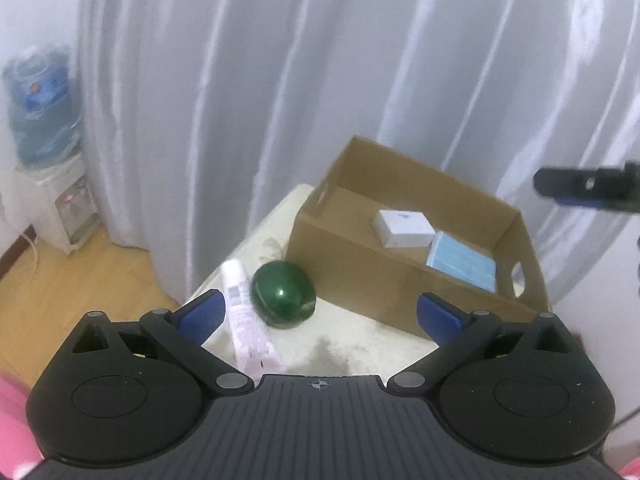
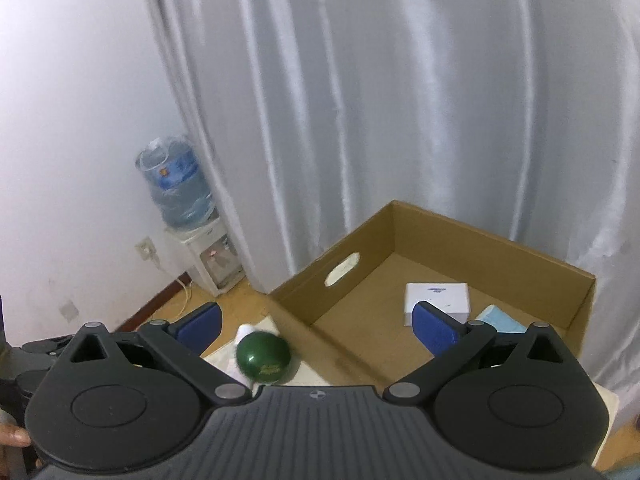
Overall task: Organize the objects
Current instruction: 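Withdraw the right gripper from the box and back away from the table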
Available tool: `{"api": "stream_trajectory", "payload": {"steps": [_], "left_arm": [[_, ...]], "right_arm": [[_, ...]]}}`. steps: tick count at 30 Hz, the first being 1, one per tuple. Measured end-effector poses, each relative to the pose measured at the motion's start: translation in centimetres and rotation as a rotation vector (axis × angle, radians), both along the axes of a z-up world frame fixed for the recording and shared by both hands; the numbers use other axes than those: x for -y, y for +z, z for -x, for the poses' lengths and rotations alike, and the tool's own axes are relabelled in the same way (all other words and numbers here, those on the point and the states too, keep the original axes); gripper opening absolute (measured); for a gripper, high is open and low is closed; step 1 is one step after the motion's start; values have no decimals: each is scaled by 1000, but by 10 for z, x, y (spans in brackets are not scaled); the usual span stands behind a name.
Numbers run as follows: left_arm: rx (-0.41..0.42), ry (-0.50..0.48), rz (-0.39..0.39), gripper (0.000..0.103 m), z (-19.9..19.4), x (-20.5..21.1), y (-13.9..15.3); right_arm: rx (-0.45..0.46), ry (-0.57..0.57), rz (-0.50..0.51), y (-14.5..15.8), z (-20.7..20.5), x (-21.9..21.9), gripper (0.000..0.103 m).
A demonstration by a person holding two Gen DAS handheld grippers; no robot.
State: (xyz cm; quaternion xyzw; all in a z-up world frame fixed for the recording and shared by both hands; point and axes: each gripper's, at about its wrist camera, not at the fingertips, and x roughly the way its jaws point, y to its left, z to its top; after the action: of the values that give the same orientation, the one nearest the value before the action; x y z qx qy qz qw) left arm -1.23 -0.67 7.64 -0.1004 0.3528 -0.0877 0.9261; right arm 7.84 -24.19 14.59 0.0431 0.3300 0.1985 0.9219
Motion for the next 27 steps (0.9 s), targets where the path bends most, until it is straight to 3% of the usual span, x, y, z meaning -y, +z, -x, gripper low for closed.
{"api": "stream_trajectory", "payload": {"steps": [7,14,27], "left_arm": [[16,77,74,103,26,-17,-7],[41,120,71,103,41,-28,-9],[136,128,96,103,66,-52,-17]], "right_arm": [[53,13,81,-8,26,-43,103],[28,-18,34,-13,37,-62,103],[-8,-82,53,-21,45,-100,103]]}}
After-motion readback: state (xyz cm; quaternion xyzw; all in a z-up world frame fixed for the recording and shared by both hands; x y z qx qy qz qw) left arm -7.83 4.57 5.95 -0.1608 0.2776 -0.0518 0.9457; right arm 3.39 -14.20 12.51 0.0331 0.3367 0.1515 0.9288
